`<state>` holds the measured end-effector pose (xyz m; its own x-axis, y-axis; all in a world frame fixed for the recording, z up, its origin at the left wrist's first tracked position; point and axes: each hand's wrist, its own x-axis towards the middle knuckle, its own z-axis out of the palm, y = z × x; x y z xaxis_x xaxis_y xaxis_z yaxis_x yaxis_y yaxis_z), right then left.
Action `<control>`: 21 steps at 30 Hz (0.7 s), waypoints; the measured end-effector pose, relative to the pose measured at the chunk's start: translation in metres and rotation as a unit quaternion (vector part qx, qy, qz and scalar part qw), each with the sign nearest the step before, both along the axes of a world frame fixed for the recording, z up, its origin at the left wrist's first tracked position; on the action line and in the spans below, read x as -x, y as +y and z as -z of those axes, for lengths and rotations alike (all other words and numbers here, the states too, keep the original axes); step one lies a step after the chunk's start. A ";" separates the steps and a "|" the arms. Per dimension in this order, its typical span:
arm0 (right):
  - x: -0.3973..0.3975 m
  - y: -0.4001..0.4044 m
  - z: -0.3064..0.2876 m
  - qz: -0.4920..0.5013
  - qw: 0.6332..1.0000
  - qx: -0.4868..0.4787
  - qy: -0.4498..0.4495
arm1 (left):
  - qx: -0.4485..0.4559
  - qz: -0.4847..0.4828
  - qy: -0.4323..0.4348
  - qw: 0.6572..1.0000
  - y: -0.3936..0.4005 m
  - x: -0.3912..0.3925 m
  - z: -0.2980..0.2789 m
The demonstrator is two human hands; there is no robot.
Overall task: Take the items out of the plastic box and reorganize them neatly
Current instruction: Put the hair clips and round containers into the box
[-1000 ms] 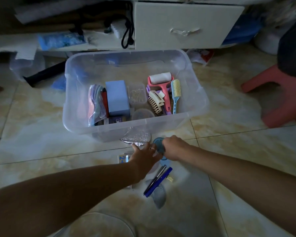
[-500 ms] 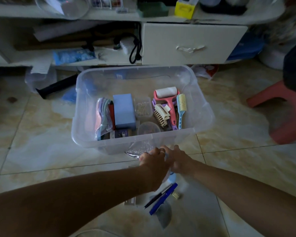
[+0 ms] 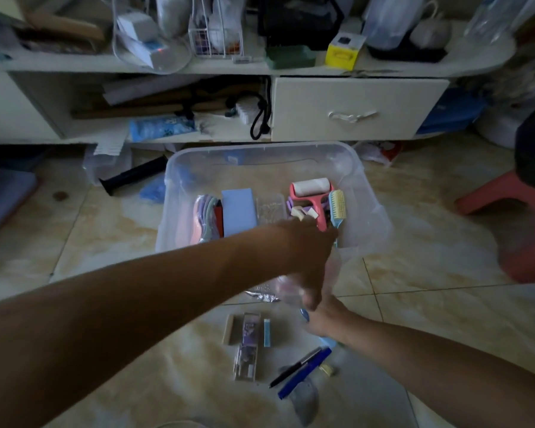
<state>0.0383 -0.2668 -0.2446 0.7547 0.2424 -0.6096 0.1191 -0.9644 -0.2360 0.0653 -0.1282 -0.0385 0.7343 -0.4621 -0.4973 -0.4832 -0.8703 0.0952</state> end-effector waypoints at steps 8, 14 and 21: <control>-0.011 0.020 -0.018 -0.086 0.994 0.035 -0.057 | 0.008 -0.109 -0.091 0.990 0.033 -0.071 0.035; -0.006 0.026 -0.061 -0.107 0.993 -0.011 -0.048 | -0.002 -0.106 -0.075 0.992 0.039 -0.083 0.094; 0.003 0.018 -0.117 -0.111 0.992 -0.008 0.060 | 0.043 -0.106 -0.035 0.993 0.032 -0.087 0.131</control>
<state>0.0351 -0.2486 -0.1271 0.6041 0.4039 -0.6870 0.2979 -0.9140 -0.2755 0.1521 -0.0963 -0.1699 0.8508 -0.3314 -0.4078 -0.2973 -0.9435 0.1466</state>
